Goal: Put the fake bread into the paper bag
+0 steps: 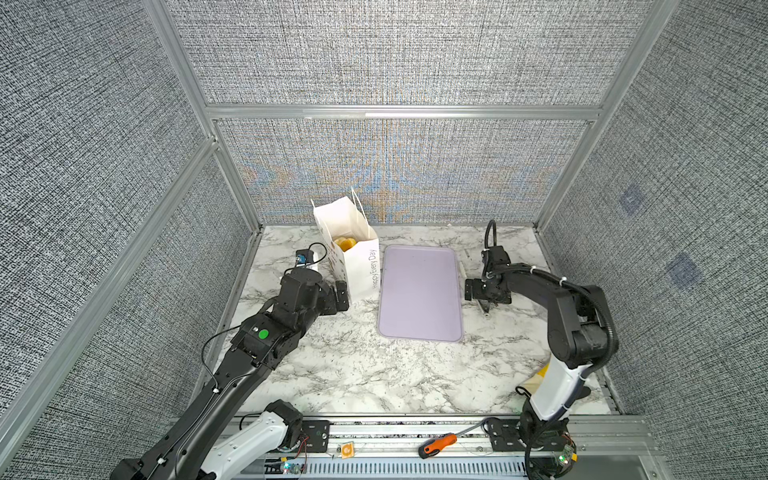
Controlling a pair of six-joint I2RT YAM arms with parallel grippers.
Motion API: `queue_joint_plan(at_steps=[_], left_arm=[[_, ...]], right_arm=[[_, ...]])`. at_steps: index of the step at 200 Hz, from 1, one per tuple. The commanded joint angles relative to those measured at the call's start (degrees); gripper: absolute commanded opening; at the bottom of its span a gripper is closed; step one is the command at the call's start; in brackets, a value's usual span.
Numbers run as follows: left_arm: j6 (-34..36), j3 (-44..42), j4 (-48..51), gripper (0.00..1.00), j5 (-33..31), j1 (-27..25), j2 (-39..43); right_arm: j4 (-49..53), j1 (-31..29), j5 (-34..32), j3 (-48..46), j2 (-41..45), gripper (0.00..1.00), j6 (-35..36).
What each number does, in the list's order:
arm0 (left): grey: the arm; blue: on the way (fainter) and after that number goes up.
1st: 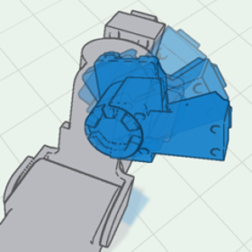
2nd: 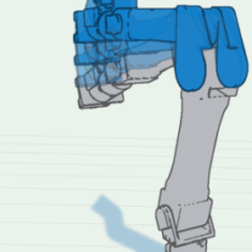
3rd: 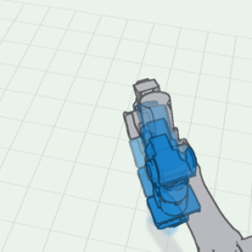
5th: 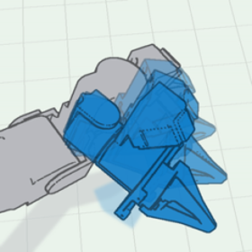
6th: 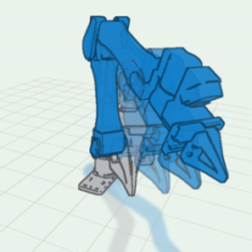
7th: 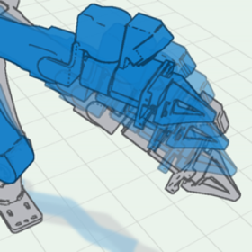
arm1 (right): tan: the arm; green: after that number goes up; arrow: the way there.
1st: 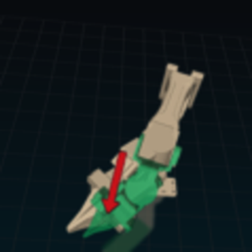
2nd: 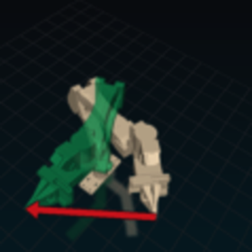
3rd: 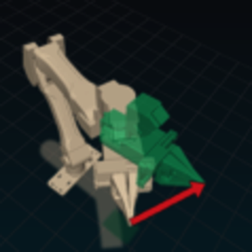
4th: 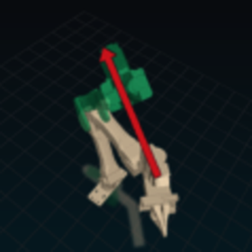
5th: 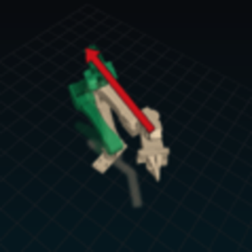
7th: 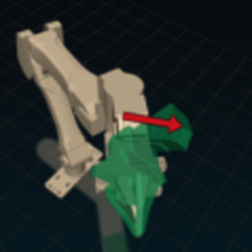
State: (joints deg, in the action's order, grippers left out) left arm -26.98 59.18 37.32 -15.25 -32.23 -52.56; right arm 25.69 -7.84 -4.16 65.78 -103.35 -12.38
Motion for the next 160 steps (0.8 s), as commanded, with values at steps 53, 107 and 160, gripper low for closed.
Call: queue_joint_plan(at_steps=[53,107,160], left_arm=[[1.18,-5.15,-5.66,0.99,-6.43,0.23,0.22],[0.56,-13.39,-14.27,1.00,-16.28,2.17,0.10],[8.03,-24.31,-31.47,0.99,-15.86,5.20,3.00]], right_arm=[[-16.07,-0.25,-1.25,-17.70,22.47,0.99,7.64],[-42.07,0.74,-7.92,-37.63,36.12,1.00,13.73],[-69.80,4.67,-5.15,-50.26,32.51,0.99,15.04]])
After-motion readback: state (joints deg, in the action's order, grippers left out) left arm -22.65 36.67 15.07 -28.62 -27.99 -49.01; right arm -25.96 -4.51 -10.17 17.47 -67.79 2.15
